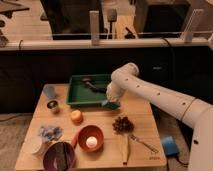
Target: Place sponge in tray
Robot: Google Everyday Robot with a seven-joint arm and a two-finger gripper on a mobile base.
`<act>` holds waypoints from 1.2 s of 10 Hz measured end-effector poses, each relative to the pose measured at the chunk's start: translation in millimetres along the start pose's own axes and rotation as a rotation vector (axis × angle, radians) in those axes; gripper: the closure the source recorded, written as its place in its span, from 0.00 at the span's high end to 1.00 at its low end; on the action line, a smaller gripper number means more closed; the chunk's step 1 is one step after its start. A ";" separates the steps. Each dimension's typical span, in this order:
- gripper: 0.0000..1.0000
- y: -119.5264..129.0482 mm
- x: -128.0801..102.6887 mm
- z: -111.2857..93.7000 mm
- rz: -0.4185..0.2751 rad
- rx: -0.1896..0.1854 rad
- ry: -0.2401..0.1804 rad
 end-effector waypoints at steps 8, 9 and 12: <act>0.02 -87.6 5.5 -77.5 -0.159 0.146 0.072; 0.02 -98.9 4.0 -73.6 -0.179 0.155 0.067; 0.02 -144.6 -9.9 -55.1 -0.275 0.193 0.023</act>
